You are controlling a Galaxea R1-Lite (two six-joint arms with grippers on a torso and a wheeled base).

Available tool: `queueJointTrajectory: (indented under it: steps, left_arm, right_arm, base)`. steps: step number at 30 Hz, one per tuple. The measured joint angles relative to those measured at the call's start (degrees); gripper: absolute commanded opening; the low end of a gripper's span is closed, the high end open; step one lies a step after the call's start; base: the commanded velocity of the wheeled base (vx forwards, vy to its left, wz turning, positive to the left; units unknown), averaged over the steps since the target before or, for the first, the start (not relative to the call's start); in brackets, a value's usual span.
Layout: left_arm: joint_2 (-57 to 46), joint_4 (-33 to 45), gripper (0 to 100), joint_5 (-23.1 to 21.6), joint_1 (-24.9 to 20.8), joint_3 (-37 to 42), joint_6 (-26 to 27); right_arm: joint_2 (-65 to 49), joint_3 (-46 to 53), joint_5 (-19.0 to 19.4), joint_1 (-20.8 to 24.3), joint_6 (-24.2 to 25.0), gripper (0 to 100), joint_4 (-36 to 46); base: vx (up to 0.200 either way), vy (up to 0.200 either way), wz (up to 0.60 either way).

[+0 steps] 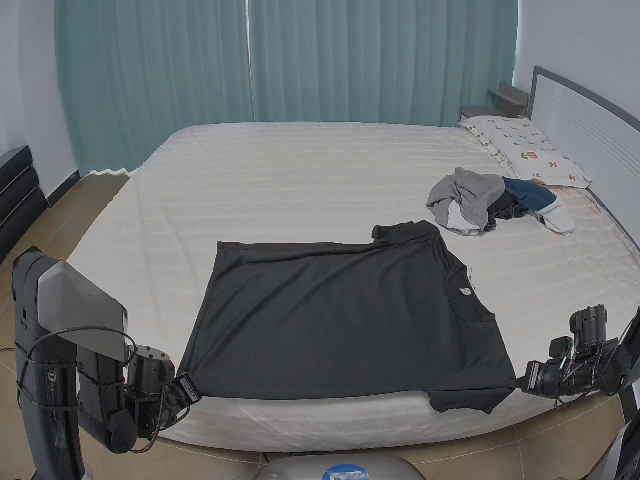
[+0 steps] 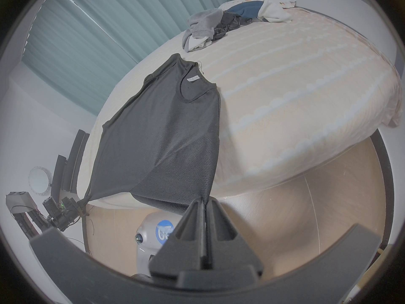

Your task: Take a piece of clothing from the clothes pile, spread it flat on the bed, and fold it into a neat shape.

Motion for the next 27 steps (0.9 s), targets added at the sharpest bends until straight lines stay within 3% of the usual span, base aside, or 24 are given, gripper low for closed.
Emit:
queueJointTrajectory:
  steps: [27]
  left_arm:
    - [0.99, 0.17, 0, 0.39, -5.22, 6.80, 3.47]
  right_arm:
    - [-0.85, 5.51, -5.36, -0.59, -6.42, 0, 0.50]
  base:
    - [0.000, 0.000, 0.00]
